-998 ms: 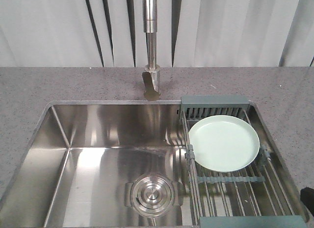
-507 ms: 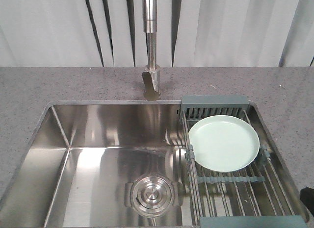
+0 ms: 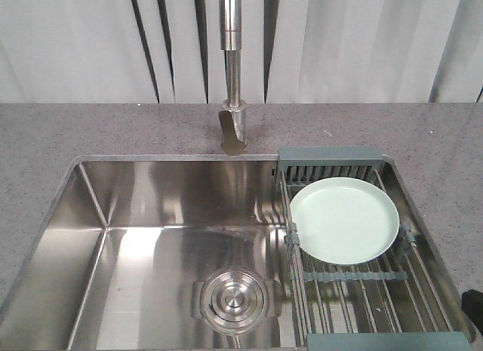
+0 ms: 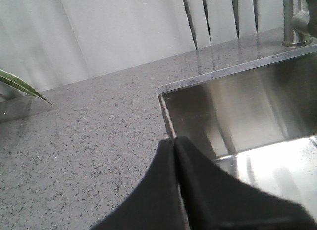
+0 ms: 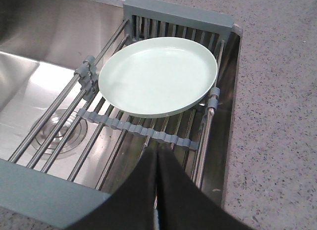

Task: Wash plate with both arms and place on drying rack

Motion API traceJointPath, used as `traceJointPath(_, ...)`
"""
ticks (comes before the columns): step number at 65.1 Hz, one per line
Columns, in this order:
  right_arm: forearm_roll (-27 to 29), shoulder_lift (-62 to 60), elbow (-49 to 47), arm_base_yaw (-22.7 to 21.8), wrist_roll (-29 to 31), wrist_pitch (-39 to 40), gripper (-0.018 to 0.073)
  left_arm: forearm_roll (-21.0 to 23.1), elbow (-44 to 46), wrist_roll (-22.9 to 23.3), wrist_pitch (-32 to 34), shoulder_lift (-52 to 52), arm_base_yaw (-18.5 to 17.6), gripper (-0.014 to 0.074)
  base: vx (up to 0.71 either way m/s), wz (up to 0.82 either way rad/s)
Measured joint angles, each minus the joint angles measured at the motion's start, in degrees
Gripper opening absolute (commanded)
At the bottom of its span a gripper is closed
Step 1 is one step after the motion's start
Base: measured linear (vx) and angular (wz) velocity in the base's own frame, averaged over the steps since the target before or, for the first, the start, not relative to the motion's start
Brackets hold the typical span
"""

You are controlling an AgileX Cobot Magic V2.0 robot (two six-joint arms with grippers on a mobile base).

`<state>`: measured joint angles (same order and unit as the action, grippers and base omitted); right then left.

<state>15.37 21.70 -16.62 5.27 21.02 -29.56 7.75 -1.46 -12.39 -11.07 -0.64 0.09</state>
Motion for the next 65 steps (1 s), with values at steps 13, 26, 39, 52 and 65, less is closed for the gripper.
traceJointPath(13, 0.0, 0.0, 0.0, 0.0, 0.0, 0.0, -0.0007, 0.0, 0.0, 0.0, 0.0, 0.0, 0.0, -0.0006, 0.00, 0.00)
traceJointPath(26, 0.0, 0.0, 0.0, 0.0, 0.0, 0.0, -0.0007, 0.0, 0.0, 0.0, 0.0, 0.0, 0.0, -0.0006, 0.00, 0.00)
traceJointPath(39, 0.0, 0.0, 0.0, 0.0, 0.0, 0.0, -0.0007, 0.0, 0.0, 0.0, 0.0, 0.0, 0.0, -0.0006, 0.00, 0.00)
traceJointPath(52, 0.0, 0.0, 0.2, 0.0, 0.0, 0.3, -0.0006, 0.0, 0.0, 0.0, 0.0, 0.0, 0.0, -0.0006, 0.00, 0.00)
traceJointPath(65, 0.0, -3.7, 7.5, 0.0, -2.1, 9.7, -0.0004, 0.0, 0.0, 0.0, 0.0, 0.0, 0.0, -0.0006, 0.00, 0.00)
